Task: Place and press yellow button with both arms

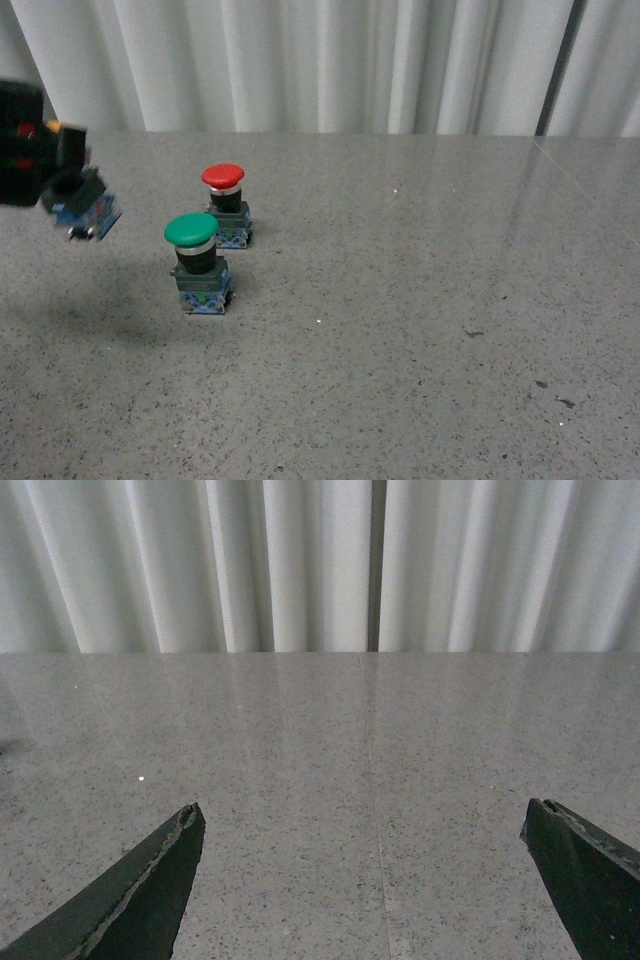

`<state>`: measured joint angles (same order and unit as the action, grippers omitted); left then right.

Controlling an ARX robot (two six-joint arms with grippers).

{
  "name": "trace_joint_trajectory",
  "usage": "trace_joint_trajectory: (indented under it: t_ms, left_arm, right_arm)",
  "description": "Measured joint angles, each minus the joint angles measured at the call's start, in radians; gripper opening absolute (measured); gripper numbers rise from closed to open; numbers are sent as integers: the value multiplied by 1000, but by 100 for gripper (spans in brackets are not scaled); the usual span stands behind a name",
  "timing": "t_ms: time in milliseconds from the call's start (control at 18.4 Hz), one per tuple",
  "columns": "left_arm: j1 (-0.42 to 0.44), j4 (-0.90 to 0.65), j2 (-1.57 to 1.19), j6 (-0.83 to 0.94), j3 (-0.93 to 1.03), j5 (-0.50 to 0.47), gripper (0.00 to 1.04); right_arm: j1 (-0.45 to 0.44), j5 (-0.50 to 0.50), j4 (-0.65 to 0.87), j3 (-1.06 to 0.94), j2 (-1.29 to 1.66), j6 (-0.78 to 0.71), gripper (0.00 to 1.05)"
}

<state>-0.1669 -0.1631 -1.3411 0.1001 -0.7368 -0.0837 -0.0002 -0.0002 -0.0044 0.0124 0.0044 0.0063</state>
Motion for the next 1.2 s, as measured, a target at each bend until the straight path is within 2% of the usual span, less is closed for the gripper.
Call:
trace_joint_trajectory:
  t_ms: [218,436,490,817,1199]
  left_arm:
    - [-234,4,-30,-79,-169,-76,37]
    - [-452,-18,-239,-244,-283,-148,37]
    - [-481,-19,-283,-282,-298,-159,37]
    - [-507,-40,-450,-355,-365,-211,37]
    - [-446,-11,-557,-355,-430,-215,37]
  right_arm:
    - [0,0,0,0,0,0,98]
    - [0,0,0,0,0,0,98]
    - [0,0,0,0,0,0,98]
    - [0,0,0,0,0,0,98]
    - [0,0,0,0,0,0,98]
